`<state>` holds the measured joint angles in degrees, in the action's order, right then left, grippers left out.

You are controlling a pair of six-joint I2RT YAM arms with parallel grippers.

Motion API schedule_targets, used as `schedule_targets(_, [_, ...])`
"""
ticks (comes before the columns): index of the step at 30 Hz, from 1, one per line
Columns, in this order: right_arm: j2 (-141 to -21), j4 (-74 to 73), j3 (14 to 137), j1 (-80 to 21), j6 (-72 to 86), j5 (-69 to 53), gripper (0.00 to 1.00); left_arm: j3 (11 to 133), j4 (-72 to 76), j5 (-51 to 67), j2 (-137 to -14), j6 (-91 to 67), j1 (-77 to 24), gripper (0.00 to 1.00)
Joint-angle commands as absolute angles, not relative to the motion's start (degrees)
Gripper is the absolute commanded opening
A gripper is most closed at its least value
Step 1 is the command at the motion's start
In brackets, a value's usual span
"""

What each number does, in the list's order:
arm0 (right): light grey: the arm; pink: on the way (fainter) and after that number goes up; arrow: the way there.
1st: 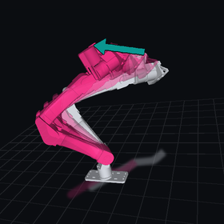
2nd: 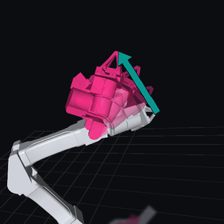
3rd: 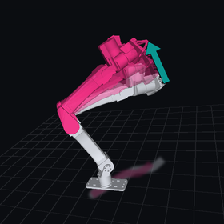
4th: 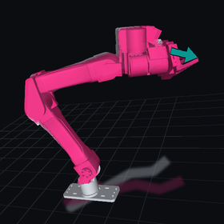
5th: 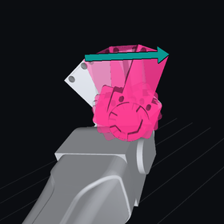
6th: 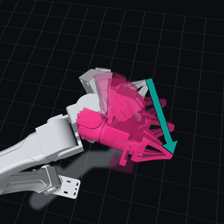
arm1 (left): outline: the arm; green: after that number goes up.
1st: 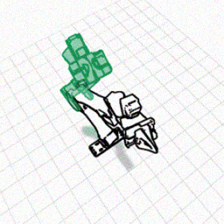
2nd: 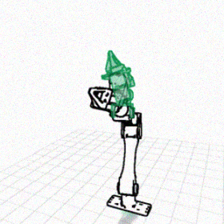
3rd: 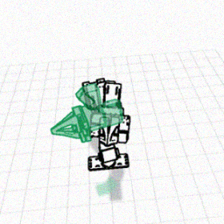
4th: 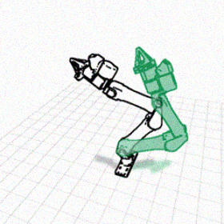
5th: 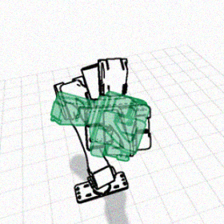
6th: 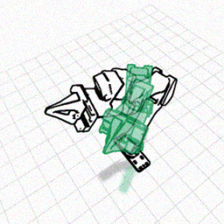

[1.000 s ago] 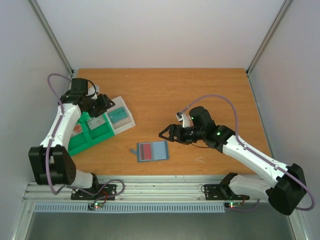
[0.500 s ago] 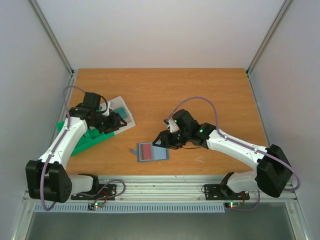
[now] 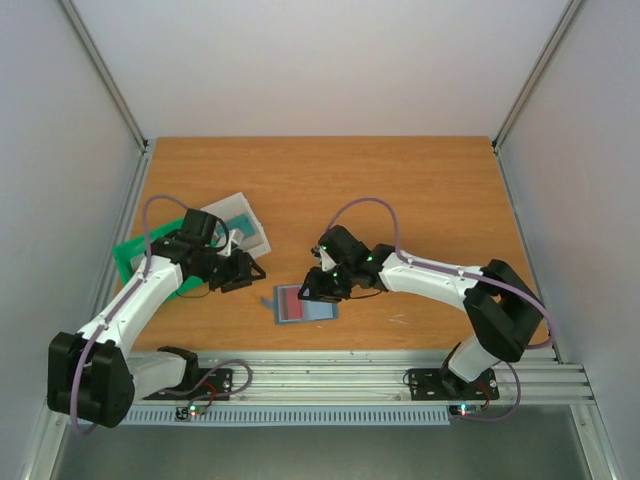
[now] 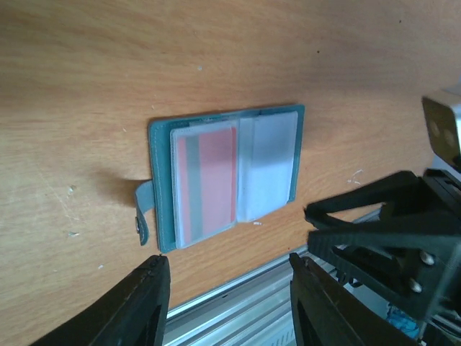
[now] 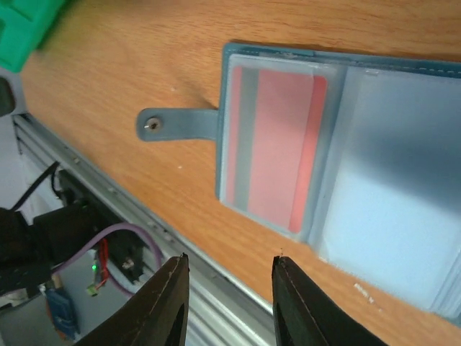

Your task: Take the credit cards out of the card holder

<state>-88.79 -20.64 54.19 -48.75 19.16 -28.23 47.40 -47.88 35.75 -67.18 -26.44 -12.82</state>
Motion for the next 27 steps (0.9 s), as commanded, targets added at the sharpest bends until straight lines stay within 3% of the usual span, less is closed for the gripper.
schedule_targets(1, [-91.58, -19.22, 56.32, -49.91, 19.14, -23.91, 0.30, 44.84, -43.15, 38.28, -64.67, -28.90, -13.93, 0.48])
schedule_targets(7, [-94.19, -18.37, 57.38, -50.27, 18.82, -20.49, 0.22, 40.81, -39.58, 37.35, -61.29, -33.52, -14.22, 0.48])
schedule_targets(27, [-104.45, -17.57, 61.17, -50.81, 18.66, -21.06, 0.16, 34.75, -31.50, 39.41, -61.07, -38.56, -14.34, 0.48])
